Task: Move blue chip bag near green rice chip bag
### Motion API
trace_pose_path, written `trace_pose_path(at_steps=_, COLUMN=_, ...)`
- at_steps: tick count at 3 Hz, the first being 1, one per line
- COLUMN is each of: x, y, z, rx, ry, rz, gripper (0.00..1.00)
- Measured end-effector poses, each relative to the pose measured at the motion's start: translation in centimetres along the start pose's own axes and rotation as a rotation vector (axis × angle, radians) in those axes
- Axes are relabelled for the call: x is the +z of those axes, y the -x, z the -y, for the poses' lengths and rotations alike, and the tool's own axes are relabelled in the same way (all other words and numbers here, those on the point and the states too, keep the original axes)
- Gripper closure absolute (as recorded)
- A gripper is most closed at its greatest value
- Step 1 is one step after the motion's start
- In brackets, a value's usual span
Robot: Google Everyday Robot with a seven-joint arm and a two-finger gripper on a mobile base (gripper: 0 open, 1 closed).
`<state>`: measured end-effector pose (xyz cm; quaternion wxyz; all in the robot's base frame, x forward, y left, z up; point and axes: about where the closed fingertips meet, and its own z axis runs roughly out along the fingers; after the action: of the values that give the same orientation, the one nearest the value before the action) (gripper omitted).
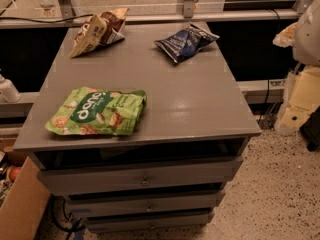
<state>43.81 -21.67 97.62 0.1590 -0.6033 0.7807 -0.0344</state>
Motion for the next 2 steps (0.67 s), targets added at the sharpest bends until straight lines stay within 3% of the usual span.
trace_pose_path(at_steps=2, x=1.2, y=0.4, z=0.9, rx=0.007, ry=-0.029, rz=0.036, gripper=0.0)
